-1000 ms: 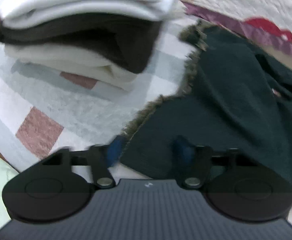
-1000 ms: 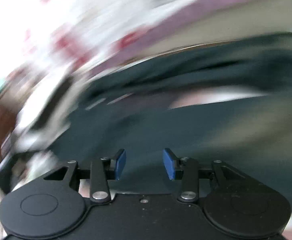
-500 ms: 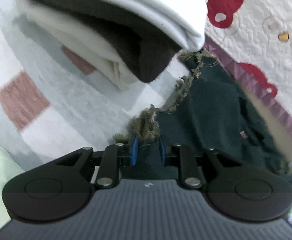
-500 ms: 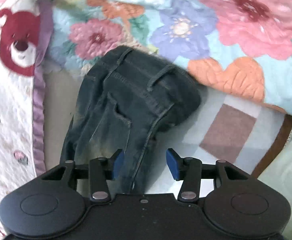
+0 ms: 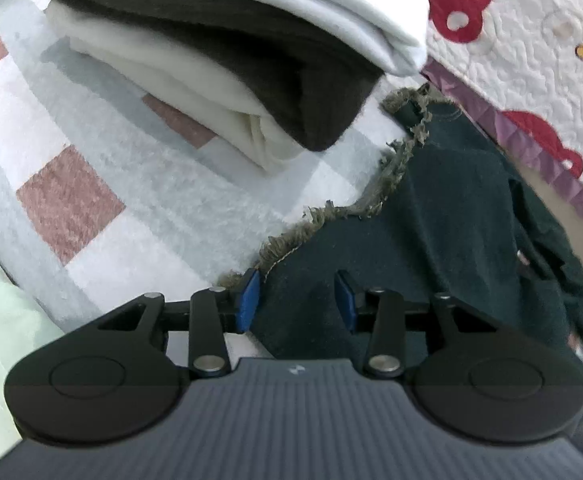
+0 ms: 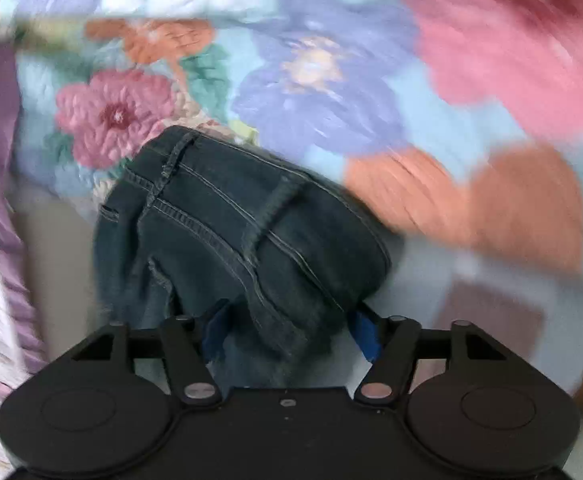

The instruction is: Fold clothes

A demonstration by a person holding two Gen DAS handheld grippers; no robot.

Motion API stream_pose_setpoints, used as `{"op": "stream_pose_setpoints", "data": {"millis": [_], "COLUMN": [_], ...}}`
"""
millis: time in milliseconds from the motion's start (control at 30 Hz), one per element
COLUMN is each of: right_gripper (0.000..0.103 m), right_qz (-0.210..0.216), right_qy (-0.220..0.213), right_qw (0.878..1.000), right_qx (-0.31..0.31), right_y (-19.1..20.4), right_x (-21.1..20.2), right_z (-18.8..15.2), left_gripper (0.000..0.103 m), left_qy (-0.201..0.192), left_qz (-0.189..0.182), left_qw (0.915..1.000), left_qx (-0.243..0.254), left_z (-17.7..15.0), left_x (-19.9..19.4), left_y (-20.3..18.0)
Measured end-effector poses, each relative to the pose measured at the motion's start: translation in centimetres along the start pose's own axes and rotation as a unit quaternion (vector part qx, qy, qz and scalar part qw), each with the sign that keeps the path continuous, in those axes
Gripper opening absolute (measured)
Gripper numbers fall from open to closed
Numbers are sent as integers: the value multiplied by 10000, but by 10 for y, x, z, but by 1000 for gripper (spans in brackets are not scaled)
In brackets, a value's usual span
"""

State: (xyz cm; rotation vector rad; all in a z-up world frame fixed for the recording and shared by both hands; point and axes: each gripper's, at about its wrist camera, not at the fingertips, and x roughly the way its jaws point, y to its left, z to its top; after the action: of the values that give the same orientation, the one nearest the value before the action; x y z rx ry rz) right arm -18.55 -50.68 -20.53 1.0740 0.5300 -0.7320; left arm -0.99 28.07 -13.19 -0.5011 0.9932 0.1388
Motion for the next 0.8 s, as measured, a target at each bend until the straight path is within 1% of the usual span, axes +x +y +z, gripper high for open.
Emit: {"op": "stream_pose_setpoints", "data": {"millis": [33,67,100,133,167,200,267,333,400,500,600,667,700,733,800], "right_gripper": [20,19,17,16,16,16,17,16,16,17,19,20,20,21,21], "right_qz": [-41,9,101,27,-124,-331,-795,-1072,-1177,-1328,-1332,-1313,-1317,-1329,-1351], "right_qy": [-196,-533,-931,-1359,-1796,-1920,-1880,-1461,-1169,-996,-1014,-1021,-1017,-1017,-1021], "right_qw": [9985,9907,9736,9539,9315,9267,9343,9570,9678,9676,9659,9656,9648,9638,9619], "right_qx": [-517,-1253,-2081,-2677,-3161,-3214,-2924,-2264,-1892,-1901,-1976,-2001,-2037,-2077,-2148], "right_y": [16,40,67,83,94,89,63,27,2,-10,-10,-10,-9,-8,-8], "right_x": [-5,-22,-45,-67,-89,-95,-93,-75,-58,-44,-41,-40,-39,-39,-39], "right_z": [0,-6,-14,-22,-30,-27,-13,0,0,-13,-13,-10,-10,-11,-14], "left_gripper": [40,40,40,40,40,40,41,44,45,47,52,54,54,54,54], "left_qy": [25,58,98,161,240,310,440,550,551,453,355,331,384,478,794], "left_qz": [33,57,80,114,157,160,87,-31,-133,-332,-508,-468,-410,-334,-137], "left_qw": [10000,9999,9998,9996,9991,9986,9977,9973,9975,9981,9980,9982,9981,9978,9959], "left_qx": [56,91,118,196,306,397,504,495,434,242,78,183,245,304,404], "left_z": [1,1,2,2,3,3,2,1,0,1,0,-2,-4,-6,-14], "left_x": [1,1,0,0,-1,-2,-3,-4,-7,-11,-14,-14,-13,-12,-13], "left_y": [-2,-3,-3,-4,-5,-6,-8,-9,-9,-3,-1,-2,-3,-4,1]}}
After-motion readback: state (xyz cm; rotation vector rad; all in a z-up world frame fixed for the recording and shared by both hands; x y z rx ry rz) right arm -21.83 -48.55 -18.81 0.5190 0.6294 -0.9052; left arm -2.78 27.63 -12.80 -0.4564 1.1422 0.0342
